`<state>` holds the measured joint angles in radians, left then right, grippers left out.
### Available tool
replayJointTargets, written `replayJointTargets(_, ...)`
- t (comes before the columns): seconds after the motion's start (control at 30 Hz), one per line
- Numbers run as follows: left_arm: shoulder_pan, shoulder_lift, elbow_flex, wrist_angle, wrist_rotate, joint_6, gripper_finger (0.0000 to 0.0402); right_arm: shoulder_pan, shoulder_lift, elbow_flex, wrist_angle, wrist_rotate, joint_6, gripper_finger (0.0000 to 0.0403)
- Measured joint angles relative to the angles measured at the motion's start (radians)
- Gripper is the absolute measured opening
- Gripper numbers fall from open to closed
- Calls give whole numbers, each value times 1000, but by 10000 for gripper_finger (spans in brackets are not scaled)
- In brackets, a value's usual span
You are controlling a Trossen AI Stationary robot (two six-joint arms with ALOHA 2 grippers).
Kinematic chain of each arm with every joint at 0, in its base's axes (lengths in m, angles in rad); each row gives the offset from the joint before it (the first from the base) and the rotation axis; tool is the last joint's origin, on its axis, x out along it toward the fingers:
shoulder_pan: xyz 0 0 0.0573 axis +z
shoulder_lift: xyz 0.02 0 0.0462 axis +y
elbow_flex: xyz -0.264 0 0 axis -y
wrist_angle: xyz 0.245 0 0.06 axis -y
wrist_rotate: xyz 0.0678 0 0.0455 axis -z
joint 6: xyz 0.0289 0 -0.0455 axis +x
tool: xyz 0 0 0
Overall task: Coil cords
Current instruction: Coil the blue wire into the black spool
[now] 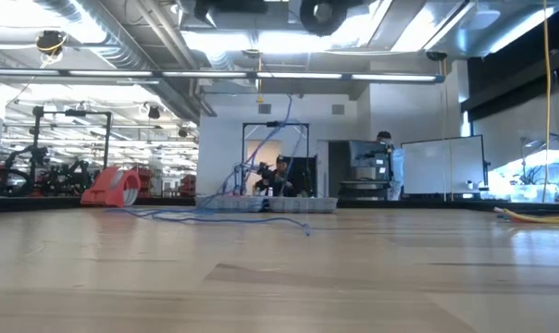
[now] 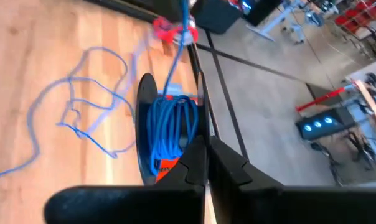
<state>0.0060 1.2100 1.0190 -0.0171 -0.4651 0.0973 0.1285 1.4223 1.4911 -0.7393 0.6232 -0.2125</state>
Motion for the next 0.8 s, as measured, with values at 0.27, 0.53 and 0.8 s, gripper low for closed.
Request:
replayJointTargets(0.27,-26,22,1,90,94,-41,5,-59,2,-135,246,-12,-29,5)
replayJointTargets(0.53,-47,105,2,208,96,-41,5,-93,2,-202,486,-104,-31,5)
replayJointTargets(0.8,-48,201,4,311,95,-38,5,-96,3,-209,687,-147,-49,5)
